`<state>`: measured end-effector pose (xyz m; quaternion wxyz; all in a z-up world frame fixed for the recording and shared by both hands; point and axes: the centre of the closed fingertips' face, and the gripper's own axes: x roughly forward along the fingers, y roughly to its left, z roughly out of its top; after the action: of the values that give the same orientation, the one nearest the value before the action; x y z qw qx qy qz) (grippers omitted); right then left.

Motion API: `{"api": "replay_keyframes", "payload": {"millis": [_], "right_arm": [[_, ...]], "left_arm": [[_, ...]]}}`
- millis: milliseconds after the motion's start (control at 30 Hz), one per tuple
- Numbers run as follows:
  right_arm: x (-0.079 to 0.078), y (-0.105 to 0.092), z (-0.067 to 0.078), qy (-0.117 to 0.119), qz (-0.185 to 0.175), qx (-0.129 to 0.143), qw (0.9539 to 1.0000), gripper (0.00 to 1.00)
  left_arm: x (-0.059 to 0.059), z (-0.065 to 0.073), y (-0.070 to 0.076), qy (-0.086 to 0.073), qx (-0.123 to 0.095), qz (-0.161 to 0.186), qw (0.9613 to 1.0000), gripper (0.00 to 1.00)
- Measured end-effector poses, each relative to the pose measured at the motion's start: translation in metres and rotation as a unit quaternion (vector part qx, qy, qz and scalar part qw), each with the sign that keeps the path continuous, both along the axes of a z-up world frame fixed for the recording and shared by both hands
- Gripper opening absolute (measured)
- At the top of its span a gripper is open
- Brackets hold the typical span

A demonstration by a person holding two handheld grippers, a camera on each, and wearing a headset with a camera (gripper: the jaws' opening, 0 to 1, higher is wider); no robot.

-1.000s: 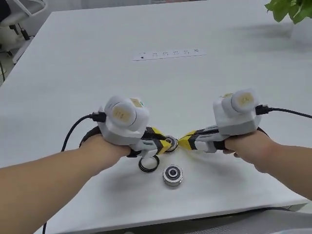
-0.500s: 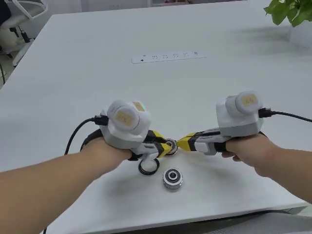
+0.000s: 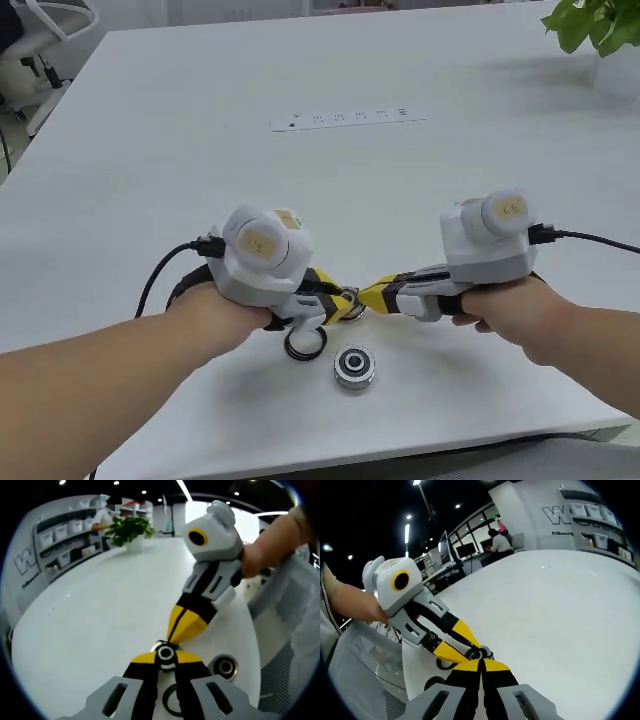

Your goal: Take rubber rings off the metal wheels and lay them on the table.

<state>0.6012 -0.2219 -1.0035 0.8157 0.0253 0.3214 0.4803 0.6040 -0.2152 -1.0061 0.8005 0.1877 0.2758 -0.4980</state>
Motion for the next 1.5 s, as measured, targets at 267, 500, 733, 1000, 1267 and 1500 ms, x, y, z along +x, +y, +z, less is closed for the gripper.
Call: {"api": "replay_keyframes", "payload": {"millis": [267, 500, 733, 1000, 1267, 1500], "right_arm": [[-0.002, 0.002, 0.000, 0.002, 0.004, 0.002, 1.0000, 0.00], [-0.006, 0.009, 0.005, 0.001, 0.017, 0.015, 0.9997, 0.00], [-0.005, 0.009, 0.002, -0.007, 0.026, 0.003, 0.9996, 0.00], [0.002, 0.006, 0.001, -0.008, 0.010, -0.002, 0.9999, 0.00], [0.004, 0.004, 0.005, -0.004, -0.003, 0.004, 1.0000, 0.00], [0.002, 0.006, 0.009, -0.002, -0.003, 0.008, 1.0000, 0.00]], "left_arm": [[-0.001, 0.000, 0.000, 0.000, -0.001, -0.001, 1.0000, 0.12], [-0.001, 0.000, -0.001, 0.000, -0.002, -0.001, 1.0000, 0.12], [-0.001, -0.001, -0.001, 0.002, -0.004, 0.004, 1.0000, 0.12], [-0.001, -0.001, -0.001, -0.001, 0.000, 0.006, 1.0000, 0.13], [-0.002, 0.002, 0.000, -0.004, 0.013, -0.008, 0.9999, 0.14], [-0.008, 0.015, 0.004, -0.007, -0.003, -0.014, 0.9999, 0.17]]}}
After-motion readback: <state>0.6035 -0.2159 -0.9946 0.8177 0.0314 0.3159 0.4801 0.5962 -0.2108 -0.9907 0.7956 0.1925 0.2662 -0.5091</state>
